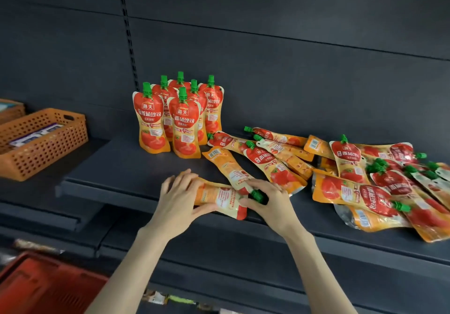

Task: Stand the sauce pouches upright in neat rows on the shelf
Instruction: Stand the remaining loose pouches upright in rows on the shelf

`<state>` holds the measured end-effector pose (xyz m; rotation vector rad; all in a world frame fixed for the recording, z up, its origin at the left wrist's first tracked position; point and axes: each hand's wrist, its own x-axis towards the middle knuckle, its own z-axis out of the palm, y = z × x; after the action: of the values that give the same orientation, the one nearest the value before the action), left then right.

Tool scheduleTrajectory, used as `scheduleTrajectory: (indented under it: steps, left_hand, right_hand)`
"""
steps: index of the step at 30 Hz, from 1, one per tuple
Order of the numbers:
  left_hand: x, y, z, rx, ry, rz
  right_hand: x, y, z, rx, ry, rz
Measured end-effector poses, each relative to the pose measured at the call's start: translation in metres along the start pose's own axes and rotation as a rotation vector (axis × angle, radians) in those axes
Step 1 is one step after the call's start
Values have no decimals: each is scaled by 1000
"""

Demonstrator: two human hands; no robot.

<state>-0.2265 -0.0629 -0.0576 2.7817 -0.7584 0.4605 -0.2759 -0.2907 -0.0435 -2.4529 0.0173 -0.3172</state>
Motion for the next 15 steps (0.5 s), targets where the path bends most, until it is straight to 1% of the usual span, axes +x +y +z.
scheduleTrajectory:
  steps: [2, 4, 7, 12, 15]
  left_hand:
    - [-7, -3, -2, 12, -19, 12]
    - [-8, -5, -5, -24, -46, 9]
    - [-5, -6, -6, -60, -21, 26]
    - [-12, -19, -8, -124, 0, 16]
    - [-15, -33, -13, -126, 24, -6]
  right_hand:
    - [-5, -2, 1, 32, 32, -2]
    - [-9, -5, 1, 45, 50, 8]
    - [-15, -6, 2, 76, 89, 15]
    - [-32, -2, -2, 114, 31, -2]
    - [-36, 0, -5, 126, 33, -15]
